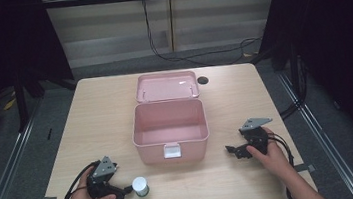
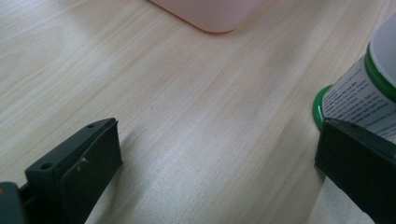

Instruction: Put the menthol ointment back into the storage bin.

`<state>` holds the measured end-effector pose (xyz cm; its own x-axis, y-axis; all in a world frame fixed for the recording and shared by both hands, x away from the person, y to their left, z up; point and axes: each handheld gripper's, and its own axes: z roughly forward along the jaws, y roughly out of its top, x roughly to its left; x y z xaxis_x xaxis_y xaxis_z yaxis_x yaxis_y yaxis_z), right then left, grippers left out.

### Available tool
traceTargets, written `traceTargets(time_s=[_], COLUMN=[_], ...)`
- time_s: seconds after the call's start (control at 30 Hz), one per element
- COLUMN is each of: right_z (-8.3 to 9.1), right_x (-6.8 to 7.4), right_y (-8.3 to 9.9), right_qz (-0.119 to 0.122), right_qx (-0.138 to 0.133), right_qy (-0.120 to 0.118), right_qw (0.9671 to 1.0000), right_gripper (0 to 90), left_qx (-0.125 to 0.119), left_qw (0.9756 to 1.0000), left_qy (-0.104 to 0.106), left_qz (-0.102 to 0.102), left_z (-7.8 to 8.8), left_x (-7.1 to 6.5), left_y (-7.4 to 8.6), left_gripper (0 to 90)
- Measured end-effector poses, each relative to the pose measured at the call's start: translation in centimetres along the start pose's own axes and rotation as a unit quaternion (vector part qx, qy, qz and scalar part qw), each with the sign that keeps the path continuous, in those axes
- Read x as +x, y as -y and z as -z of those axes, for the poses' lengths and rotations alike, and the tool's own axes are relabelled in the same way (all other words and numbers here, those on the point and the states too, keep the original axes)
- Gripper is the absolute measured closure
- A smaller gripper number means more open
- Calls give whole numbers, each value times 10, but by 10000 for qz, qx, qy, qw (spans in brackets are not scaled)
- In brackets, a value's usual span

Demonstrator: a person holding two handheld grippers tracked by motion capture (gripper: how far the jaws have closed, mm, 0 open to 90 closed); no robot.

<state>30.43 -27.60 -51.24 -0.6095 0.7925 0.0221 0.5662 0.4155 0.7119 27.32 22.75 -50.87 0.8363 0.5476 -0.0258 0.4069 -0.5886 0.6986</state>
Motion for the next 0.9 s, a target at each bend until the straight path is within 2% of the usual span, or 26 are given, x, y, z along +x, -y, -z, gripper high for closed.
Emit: traceTargets(time_s=[0.07, 0.2, 0.27, 0.3, 0.33, 0.37, 0.4, 0.43, 0.47, 0.5, 0.53, 0.6, 0.73, 0.77, 0.8, 0.87, 0.9], right_z=[0, 0, 0, 0, 0, 0, 1, 1, 1, 1, 1, 1, 1, 1, 1, 1, 1], right_x=[0, 1, 1, 1, 1, 1, 2, 2, 2, 2, 2, 2, 2, 2, 2, 2, 2], right_y=[0, 0, 0, 0, 1, 1, 1, 1, 1, 1, 1, 1, 1, 1, 1, 1, 1], right_qz=[-7, -28, -37, -37, -38, -30, -68, -68, -68, -68, -69, -73, -68, -67, -67, -68, -68], right_qx=[-8, 0, -9, -9, -7, -15, 6, 6, 4, 4, 4, 6, 4, 5, 4, 5, 4], right_qy=[-1, 37, 34, 34, 36, 36, 43, 43, 43, 45, 43, 44, 44, 44, 44, 44, 44], right_qw=[10000, 10000, 10000, 10000, 10000, 10000, 10000, 10000, 10000, 10000, 10000, 10000, 10000, 10000, 10000, 10000, 10000], right_gripper=[94, 94, 94, 94, 94, 94, 94, 94, 94, 94, 94, 94, 94, 94, 94, 94, 94], left_qx=[73, 285, 588, 588, 709, 940, 1256, 1256, 1436, 1529, 1718, 1887, 2330, 2388, 2442, 2436, 2405], left_qw=[9999, 9996, 9983, 9983, 9974, 9954, 9919, 9919, 9895, 9881, 9849, 9815, 9698, 9677, 9661, 9657, 9665], left_qy=[59, 49, -28, -28, -47, -94, -124, -124, -164, -164, -130, -14, 294, 366, 390, 436, 491], left_qz=[-41, -43, 9, 9, 108, 156, 148, 148, 80, 20, -144, -333, -654, -722, -742, -786, -743], left_z=[1, 5, 13, 13, 15, 18, 20, 20, 22, 22, 22, 23, 23, 23, 23, 23, 23], left_x=[1, 0, -1, -1, -2, -2, -3, -3, -6, -8, -12, -17, -27, -29, -30, -31, -33], left_y=[0, -2, -6, -6, -7, -10, -14, -14, -17, -18, -22, -27, -41, -47, -50, -52, -55], left_gripper=[0, 30, 98, 131, 131, 162, 169, 172, 172, 178, 187, 195, 202, 208, 213, 219, 231])
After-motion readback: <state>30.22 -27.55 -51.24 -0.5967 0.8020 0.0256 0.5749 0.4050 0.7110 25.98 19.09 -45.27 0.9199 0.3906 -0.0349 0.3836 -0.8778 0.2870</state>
